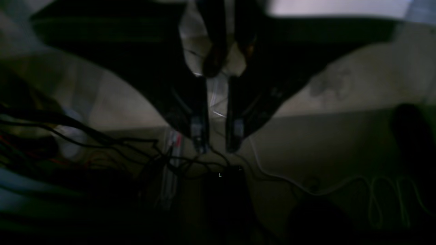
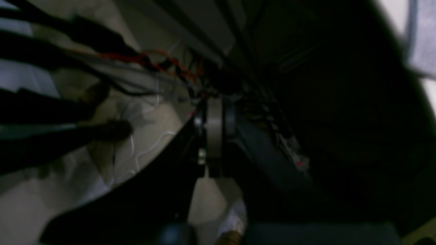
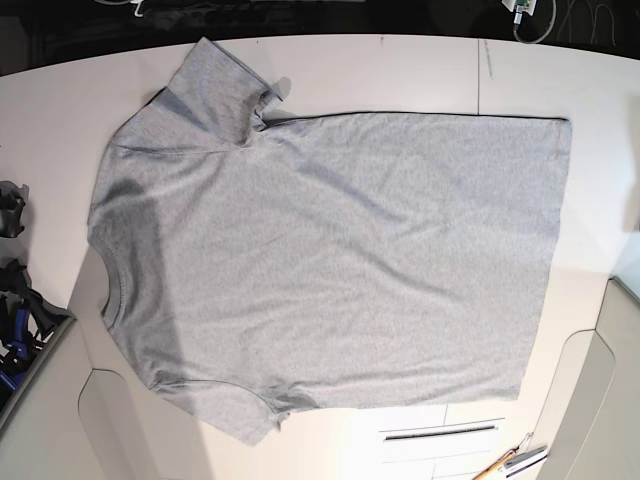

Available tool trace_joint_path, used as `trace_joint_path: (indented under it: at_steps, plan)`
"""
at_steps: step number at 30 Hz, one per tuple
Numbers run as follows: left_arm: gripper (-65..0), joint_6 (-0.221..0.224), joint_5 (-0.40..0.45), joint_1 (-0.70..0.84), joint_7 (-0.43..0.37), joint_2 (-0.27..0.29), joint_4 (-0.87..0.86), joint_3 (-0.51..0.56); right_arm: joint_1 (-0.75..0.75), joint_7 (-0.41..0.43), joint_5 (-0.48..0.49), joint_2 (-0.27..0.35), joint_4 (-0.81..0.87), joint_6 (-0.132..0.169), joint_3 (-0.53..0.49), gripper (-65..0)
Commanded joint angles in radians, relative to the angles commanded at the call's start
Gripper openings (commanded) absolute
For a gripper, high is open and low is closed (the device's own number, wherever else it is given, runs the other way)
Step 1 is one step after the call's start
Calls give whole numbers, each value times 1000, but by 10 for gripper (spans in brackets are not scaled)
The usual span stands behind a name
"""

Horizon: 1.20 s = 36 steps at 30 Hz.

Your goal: Fold the T-shirt properly

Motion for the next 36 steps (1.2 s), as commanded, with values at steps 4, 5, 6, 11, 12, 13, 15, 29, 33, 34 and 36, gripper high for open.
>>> trace_joint_path:
  at_steps: [4,5,6,11,12,13,15,29,33,34,36]
  plan:
    - [-319,0,-76,2,31,-5,93,-71,0,-1,109,-11,57,46,85,-650]
    - [-319,0,-78,1,31,-5,109,-89,0,-1,127,-20,71,46,108,-650]
    - [-319,0,-78,1,31,-5,125,-108,0,-2,142,-31,83,46,135,-650]
    - [-319,0,-78,-12,21,-5,164,-171,1,-26,277,-109,94,47,293,-650]
    - [-319,0,-78,-12,7,-5,164,-178,1,-50,311,-131,94,47,329,-650]
    - [-319,0,-78,-12,-9,-5,164,-179,1,-77,345,-151,94,47,365,-650]
    - [-319,0,-78,-12,-36,-9,164,-179,5,-132,419,-190,94,47,439,-650]
    - [-193,0,-79,-116,-77,-72,164,-179,10,-333,534,-295,91,-176,704,-247]
    - [-192,0,-105,-149,-78,-72,163,-179,76,-369,501,-320,77,-198,703,-245]
    - [-192,0,-108,-155,-76,-72,162,-179,95,-391,507,-331,72,-198,703,-245]
    - [-192,0,-105,-172,-77,-75,151,-180,126,-416,519,-347,55,-195,703,-245]
